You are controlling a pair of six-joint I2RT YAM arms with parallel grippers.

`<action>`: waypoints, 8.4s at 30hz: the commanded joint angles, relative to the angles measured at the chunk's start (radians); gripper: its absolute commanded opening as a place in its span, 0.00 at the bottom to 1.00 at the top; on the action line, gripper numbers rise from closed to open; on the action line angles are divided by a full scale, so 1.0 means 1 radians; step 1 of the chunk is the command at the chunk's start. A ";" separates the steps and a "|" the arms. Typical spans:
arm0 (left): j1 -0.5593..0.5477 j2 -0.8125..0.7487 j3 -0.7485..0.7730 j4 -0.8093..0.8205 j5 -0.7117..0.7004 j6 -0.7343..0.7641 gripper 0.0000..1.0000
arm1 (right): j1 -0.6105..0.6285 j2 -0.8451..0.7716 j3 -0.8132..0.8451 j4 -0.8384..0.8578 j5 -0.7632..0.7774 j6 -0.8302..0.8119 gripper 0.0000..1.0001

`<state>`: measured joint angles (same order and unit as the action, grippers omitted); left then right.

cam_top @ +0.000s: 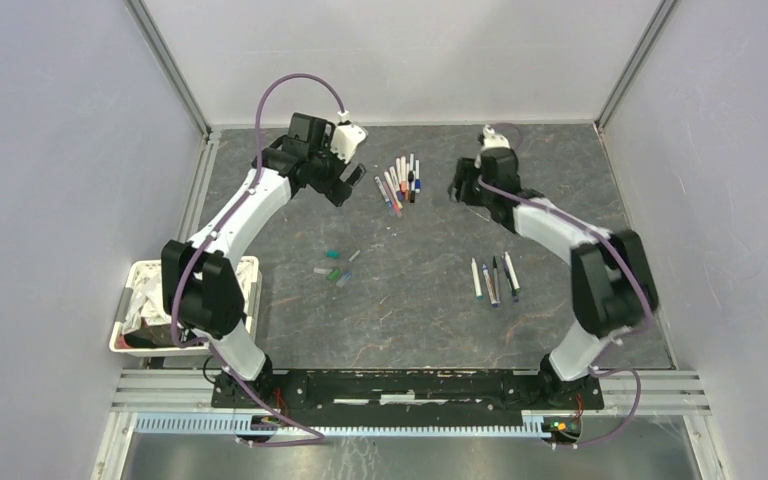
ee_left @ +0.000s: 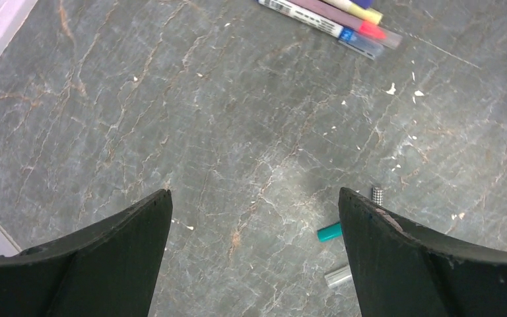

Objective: Open the pen caps
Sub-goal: Adjust the pen at the center of the board.

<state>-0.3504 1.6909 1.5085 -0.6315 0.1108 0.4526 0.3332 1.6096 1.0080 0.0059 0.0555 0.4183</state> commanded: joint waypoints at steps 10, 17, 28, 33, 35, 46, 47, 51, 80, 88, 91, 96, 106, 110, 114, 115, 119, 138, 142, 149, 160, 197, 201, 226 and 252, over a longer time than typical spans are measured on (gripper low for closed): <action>0.064 0.110 0.017 0.088 0.053 -0.150 0.99 | 0.035 0.606 0.647 0.094 -0.135 0.019 0.84; 0.073 0.207 0.059 0.130 0.102 -0.221 0.97 | 0.033 0.795 0.901 0.011 -0.107 -0.008 0.91; 0.099 0.343 0.128 0.173 0.122 -0.312 0.83 | 0.035 0.926 0.991 0.026 -0.238 0.022 0.88; 0.099 0.388 0.151 0.183 0.067 -0.319 0.81 | 0.067 0.878 0.864 0.095 -0.297 0.016 0.87; 0.100 0.401 0.152 0.185 0.050 -0.315 0.81 | 0.079 0.875 0.860 0.085 -0.322 0.014 0.87; 0.100 0.443 0.101 0.221 0.003 -0.310 0.78 | 0.138 0.759 0.679 0.194 -0.386 0.047 0.86; 0.099 0.444 0.099 0.222 0.005 -0.313 0.78 | 0.142 0.756 0.674 0.193 -0.390 0.047 0.86; 0.099 0.446 0.089 0.223 0.014 -0.318 0.78 | 0.148 0.732 0.639 0.199 -0.416 0.071 0.84; 0.036 0.469 0.146 0.148 0.066 -0.120 0.78 | 0.082 0.282 0.053 0.396 -0.324 0.130 0.80; 0.111 0.501 0.280 0.124 0.021 -0.120 0.78 | 0.058 0.358 0.124 0.339 -0.298 0.111 0.80; 0.110 0.570 0.372 0.103 -0.016 -0.157 0.78 | 0.060 0.400 0.135 0.352 -0.325 0.132 0.78; 0.105 0.694 0.526 0.078 -0.075 -0.229 0.78 | 0.077 0.421 0.135 0.349 -0.349 0.126 0.77; 0.035 0.817 0.655 0.082 -0.106 -0.255 0.80 | 0.123 0.354 -0.018 0.373 -0.343 0.097 0.75; 0.000 0.831 0.648 0.084 -0.061 -0.241 0.81 | 0.142 0.338 -0.055 0.371 -0.336 0.078 0.75; -0.033 0.830 0.623 0.085 -0.006 -0.208 0.81 | 0.142 0.299 -0.103 0.387 -0.314 0.086 0.74; -0.041 0.827 0.616 0.083 0.012 -0.201 0.81 | 0.142 0.288 -0.114 0.389 -0.310 0.087 0.74; -0.071 0.796 0.564 0.085 0.040 -0.174 0.80 | 0.141 0.258 -0.143 0.382 -0.305 0.075 0.74; 0.125 0.427 0.343 0.034 0.110 -0.163 0.82 | 0.097 0.227 0.036 0.208 -0.161 0.036 0.74; 0.138 0.400 0.202 0.034 0.108 -0.154 0.81 | 0.099 0.266 0.105 0.139 -0.083 0.070 0.73; 0.117 0.443 0.123 0.061 0.081 -0.192 0.77 | 0.099 0.307 0.138 0.176 -0.038 0.102 0.71; 0.042 0.640 0.347 0.054 -0.011 -0.255 0.77 | 0.091 0.350 0.127 0.227 -0.047 0.187 0.76; -0.077 0.642 0.310 0.113 0.098 -0.283 0.77 | 0.094 0.526 0.231 0.268 -0.173 0.272 0.75; -0.099 0.611 0.250 0.129 0.115 -0.297 0.77 | 0.107 0.471 0.146 0.300 -0.178 0.274 0.74; 0.050 0.309 0.179 0.010 0.140 -0.235 0.90 | 0.085 0.176 -0.190 0.347 -0.247 0.038 0.75; 0.154 -0.173 -0.051 -0.121 0.093 -0.162 1.00 | 0.146 0.178 -0.260 0.406 -0.415 -0.125 0.64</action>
<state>-0.1982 1.5501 1.4559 -0.7345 0.2108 0.2558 0.4572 1.8477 0.8406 0.4294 -0.3405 0.2981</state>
